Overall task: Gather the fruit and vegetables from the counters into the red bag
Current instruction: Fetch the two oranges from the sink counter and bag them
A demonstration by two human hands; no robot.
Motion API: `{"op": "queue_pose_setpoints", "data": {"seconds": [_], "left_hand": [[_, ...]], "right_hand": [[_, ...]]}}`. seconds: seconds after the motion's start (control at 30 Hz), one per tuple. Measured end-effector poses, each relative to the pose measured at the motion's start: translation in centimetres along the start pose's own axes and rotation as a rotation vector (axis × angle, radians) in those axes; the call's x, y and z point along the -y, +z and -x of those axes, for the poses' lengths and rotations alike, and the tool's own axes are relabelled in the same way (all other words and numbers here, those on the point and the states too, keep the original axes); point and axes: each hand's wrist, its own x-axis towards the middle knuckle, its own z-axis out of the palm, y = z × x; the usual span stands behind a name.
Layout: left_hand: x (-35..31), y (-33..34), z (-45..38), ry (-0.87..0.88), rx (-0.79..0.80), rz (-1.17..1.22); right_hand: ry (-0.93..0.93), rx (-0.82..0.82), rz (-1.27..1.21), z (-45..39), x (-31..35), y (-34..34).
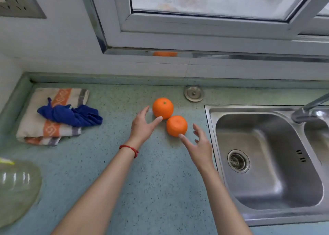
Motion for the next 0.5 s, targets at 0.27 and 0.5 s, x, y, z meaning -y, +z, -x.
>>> {"op": "queue_pose_setpoints", "data": {"seconds": [0.27,0.5], "left_hand": [[-0.2,2.3,-5.1,-0.052,0.012,0.055],[-0.2,2.6,-6.2,-0.034,0.010,0.097]], "right_hand": [[0.043,0.060,-0.041,-3.9,-0.8,1.7],[0.044,0.091,-0.045,-4.5,-0.8,2.9]]}}
